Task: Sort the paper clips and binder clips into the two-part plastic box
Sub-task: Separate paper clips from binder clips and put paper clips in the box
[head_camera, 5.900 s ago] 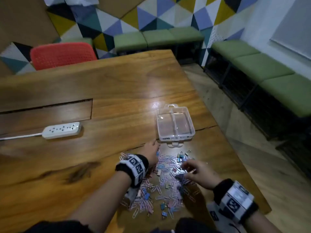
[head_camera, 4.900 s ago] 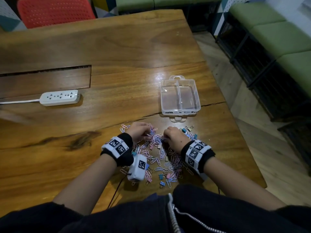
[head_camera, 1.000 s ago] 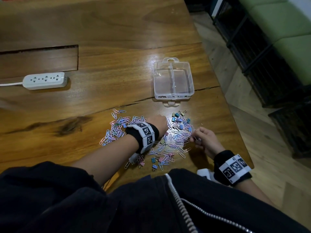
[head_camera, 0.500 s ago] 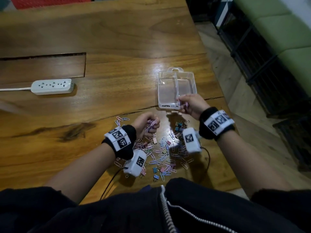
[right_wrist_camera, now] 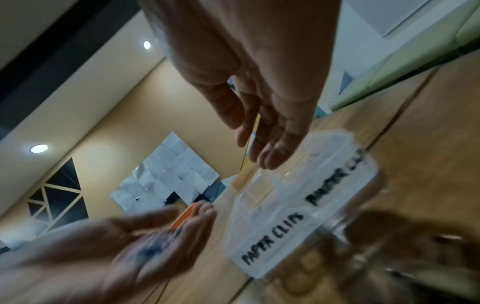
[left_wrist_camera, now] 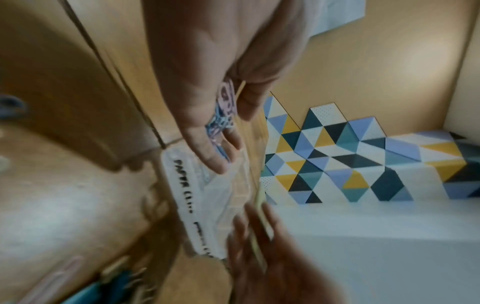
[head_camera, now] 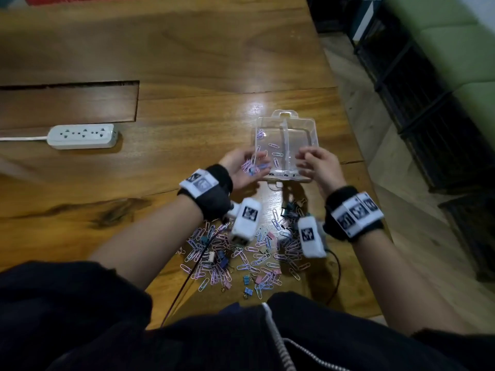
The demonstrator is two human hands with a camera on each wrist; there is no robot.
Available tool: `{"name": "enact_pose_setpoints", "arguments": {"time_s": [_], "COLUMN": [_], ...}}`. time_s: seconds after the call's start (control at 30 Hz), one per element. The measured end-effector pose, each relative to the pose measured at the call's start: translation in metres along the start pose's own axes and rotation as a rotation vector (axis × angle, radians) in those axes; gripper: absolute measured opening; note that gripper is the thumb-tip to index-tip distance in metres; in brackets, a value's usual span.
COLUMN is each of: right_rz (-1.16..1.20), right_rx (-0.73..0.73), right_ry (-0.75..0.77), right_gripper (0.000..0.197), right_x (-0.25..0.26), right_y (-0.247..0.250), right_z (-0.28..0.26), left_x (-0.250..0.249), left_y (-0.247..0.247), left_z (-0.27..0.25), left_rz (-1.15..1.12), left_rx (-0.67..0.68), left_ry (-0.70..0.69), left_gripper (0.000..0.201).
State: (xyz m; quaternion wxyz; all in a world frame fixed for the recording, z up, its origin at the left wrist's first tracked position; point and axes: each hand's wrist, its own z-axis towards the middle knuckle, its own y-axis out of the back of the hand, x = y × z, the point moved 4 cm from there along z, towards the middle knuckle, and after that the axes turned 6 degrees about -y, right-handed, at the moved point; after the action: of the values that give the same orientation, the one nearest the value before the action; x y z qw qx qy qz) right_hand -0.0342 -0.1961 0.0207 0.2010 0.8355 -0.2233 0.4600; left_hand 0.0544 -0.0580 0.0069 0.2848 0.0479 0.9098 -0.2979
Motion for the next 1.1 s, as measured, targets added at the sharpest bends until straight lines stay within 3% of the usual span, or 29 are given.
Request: {"name": "enact_pose_setpoints", "arguments": {"time_s": [0.17, 0.27, 0.4, 0.5, 0.6, 0.73, 0.87, 1.0, 1.1], "right_rz": [-0.258, -0.406, -0.718, -0.768, -0.776, -0.773, -0.782, -0.865, -0.869], "right_rx": [-0.054, -0.057, -0.146, -0.106, -0.069, -0.036, -0.008, -0.162, -0.173], "right_ry": [-0.038, -0.076, -0.064, -0.139, -0.164, -0.085, -0.008, -0.052, -0.032], "right_gripper": [0.017, 0.022, 0.038, 0.057, 0.075, 0.085, 0.09, 0.082, 0.068], "right_x": [-0.047, -0.073, -0.097, -0.105, -0.109, -0.114, -0.12, -0.126, -0.132], "right_y": [0.033, 0.045, 0.054, 0.052, 0.05, 0.045, 0.037, 0.037, 0.025], "right_z": [-0.041, -0.054, -0.059, -0.066, -0.07, -0.074, -0.08, -0.084, -0.087], "left_x": [-0.016, -0.016, -0.011, -0.005, 0.006, 0.058, 0.108, 0.121, 0.129], "left_y": [-0.029, -0.037, -0.037, -0.032, -0.027, -0.019, -0.014, -0.013, -0.012], "left_z": [0.028, 0.033, 0.027, 0.019, -0.004, -0.032, -0.029, -0.023, -0.024], "left_rz": [-0.012, 0.148, 0.294, 0.42, 0.72, 1.228, 1.935, 1.971, 2.027], "left_rx": [0.037, 0.029, 0.034, 0.072, 0.025, 0.218, 0.365, 0.218, 0.213], "left_ry": [-0.036, -0.069, -0.154, -0.223, -0.297, -0.272, -0.349, -0.414, -0.44], "left_gripper": [0.073, 0.082, 0.067, 0.054, 0.037, 0.025, 0.066, 0.094, 0.102]}}
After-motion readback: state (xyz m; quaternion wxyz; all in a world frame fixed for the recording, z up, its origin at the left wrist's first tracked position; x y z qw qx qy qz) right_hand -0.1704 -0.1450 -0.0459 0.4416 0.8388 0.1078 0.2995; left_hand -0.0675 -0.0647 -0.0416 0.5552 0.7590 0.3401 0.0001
